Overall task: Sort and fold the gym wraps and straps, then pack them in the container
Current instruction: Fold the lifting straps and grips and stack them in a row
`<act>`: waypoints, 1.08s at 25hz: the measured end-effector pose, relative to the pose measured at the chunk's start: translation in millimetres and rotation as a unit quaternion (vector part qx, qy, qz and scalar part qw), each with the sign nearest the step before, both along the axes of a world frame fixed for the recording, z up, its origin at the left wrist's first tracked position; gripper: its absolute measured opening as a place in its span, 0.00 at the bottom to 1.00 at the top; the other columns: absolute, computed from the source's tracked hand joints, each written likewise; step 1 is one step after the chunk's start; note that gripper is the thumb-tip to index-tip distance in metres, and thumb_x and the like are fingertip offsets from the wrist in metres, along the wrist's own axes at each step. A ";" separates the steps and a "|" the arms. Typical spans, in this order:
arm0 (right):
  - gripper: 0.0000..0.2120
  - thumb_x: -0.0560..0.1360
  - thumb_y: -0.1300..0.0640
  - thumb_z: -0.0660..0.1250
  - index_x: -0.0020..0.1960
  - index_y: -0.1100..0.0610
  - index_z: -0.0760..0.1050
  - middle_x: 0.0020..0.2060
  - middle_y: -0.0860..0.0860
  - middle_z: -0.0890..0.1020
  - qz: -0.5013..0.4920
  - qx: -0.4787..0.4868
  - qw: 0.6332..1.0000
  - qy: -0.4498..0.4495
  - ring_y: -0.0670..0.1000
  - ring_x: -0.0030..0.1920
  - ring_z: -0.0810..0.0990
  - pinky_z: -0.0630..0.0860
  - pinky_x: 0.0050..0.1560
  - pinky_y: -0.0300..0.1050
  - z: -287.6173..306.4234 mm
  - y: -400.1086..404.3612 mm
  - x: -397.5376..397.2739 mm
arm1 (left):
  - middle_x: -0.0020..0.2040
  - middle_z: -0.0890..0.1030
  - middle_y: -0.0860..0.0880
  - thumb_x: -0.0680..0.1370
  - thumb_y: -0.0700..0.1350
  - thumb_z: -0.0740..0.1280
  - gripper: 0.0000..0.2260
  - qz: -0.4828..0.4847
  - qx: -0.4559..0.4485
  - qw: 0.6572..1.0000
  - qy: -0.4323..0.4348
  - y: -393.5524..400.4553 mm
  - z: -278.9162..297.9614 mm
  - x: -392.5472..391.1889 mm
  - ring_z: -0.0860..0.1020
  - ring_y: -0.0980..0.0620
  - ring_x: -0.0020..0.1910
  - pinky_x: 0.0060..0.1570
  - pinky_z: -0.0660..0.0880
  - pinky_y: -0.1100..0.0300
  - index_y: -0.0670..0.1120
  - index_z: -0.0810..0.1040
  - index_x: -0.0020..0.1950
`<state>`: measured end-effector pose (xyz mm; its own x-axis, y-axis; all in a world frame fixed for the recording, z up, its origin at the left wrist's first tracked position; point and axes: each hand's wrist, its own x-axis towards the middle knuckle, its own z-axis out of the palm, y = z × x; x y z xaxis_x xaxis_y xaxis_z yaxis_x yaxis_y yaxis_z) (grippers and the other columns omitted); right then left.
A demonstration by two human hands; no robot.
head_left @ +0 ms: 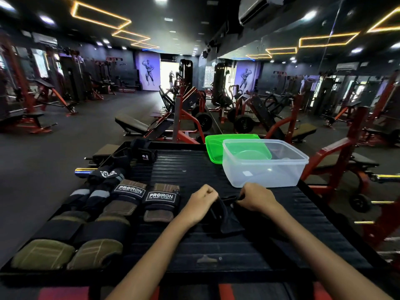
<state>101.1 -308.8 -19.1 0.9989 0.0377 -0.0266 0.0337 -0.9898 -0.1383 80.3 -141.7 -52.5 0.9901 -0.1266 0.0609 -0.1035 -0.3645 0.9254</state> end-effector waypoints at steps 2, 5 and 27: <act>0.16 0.69 0.47 0.70 0.51 0.56 0.79 0.52 0.56 0.81 -0.014 -0.002 1.000 -0.014 0.56 0.55 0.79 0.72 0.49 0.43 -5.6 2.7 8.3 | 0.33 0.72 0.52 0.78 0.42 0.59 0.08 0.048 0.047 0.998 -0.005 4.7 0.0 1.7 0.69 0.53 0.35 0.37 0.65 0.59 0.48 0.70 0.39; 0.22 0.68 0.55 0.71 0.62 0.52 0.72 0.52 0.51 0.81 0.033 0.052 0.997 -0.045 0.55 0.56 0.77 0.72 0.52 0.44 -14.0 1.9 12.7 | 0.32 0.73 0.50 0.76 0.35 0.56 0.12 0.076 0.090 0.993 -0.002 10.9 -7.0 6.3 0.71 0.51 0.33 0.36 0.68 0.58 0.50 0.68 0.36; 0.21 0.62 0.61 0.68 0.55 0.58 0.75 0.49 0.54 0.78 0.226 -0.180 0.913 -0.288 0.56 0.54 0.79 0.68 0.66 0.54 -12.8 -7.9 -3.9 | 0.64 0.67 0.47 0.70 0.49 0.71 0.27 0.034 0.224 0.973 -0.048 -5.8 -7.3 -22.8 0.68 0.46 0.64 0.63 0.67 0.54 0.43 0.62 0.62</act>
